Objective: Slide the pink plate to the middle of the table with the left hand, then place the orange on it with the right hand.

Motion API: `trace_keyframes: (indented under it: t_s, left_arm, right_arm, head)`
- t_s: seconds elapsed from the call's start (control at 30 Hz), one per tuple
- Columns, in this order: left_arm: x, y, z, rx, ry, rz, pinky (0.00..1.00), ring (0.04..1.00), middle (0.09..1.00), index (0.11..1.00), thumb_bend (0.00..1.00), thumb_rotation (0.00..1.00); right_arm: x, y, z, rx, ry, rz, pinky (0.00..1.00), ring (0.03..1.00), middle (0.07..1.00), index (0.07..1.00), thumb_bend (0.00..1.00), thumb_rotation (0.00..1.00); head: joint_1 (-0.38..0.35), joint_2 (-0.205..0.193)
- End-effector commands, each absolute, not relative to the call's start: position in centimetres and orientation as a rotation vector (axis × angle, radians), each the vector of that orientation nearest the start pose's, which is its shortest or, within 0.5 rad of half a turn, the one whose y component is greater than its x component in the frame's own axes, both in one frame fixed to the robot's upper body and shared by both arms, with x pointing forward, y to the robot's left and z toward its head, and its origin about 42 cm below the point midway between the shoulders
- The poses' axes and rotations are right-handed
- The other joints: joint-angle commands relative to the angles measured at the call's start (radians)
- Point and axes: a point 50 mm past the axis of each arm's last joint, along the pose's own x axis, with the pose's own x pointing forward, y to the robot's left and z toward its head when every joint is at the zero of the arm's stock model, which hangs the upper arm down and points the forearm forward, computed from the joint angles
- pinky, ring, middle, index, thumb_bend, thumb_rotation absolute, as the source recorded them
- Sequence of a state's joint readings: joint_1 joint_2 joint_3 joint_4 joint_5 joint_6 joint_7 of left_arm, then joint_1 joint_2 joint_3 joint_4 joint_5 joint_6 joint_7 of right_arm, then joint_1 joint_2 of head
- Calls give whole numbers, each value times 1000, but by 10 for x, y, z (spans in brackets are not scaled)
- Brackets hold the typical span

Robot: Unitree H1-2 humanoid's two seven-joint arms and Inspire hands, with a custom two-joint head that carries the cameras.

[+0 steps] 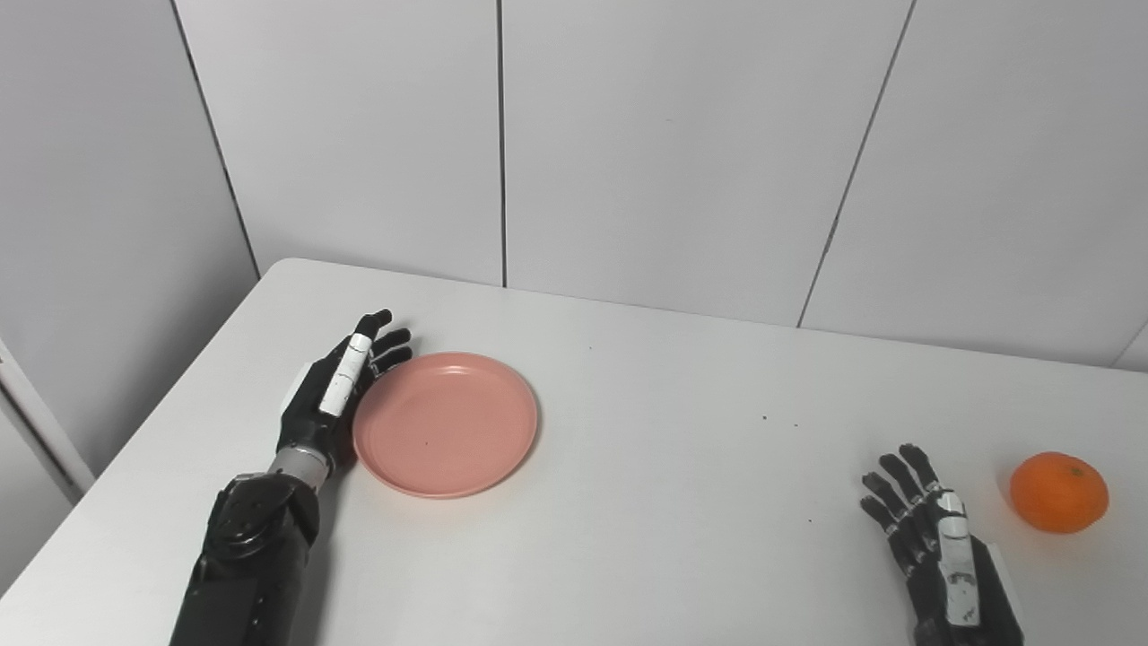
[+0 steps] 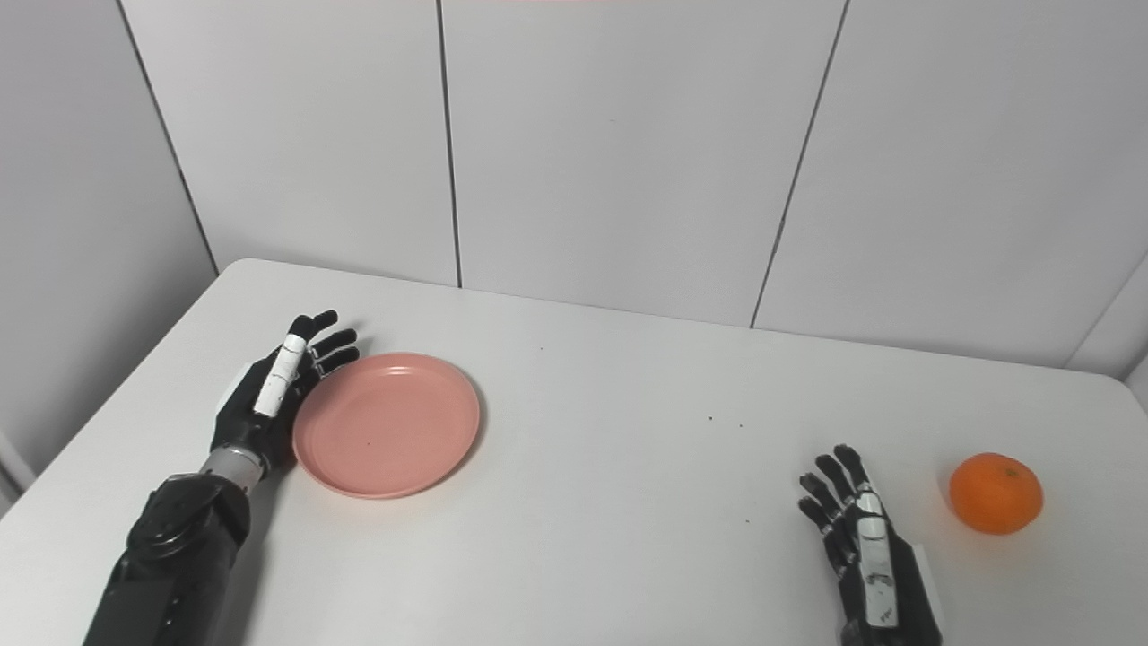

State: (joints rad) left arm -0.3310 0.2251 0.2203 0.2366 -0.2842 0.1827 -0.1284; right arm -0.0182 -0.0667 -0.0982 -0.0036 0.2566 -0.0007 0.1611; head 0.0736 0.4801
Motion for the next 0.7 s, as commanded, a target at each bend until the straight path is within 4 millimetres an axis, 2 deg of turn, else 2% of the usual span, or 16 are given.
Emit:
trace_keyframes:
  t_s: [0.0,0.4,0.67]
  left_arm:
    - [395,311,160,-114,2,-1,834,819,810,848,1000,766]
    - [395,282,163,-123,15,-51,775,805,810,839,1000,759]
    - [392,268,162,-122,21,-87,787,803,806,838,1000,766]
  right_arm:
    - [260,-236,61,252,122,58,900,885,914,926,817,916]
    - [260,-234,63,255,125,63,889,882,912,925,818,915]
    - [259,-231,65,257,123,66,882,881,912,922,825,910]
  head:
    - [-1,3]
    - [-5,9]
    - [-10,14]
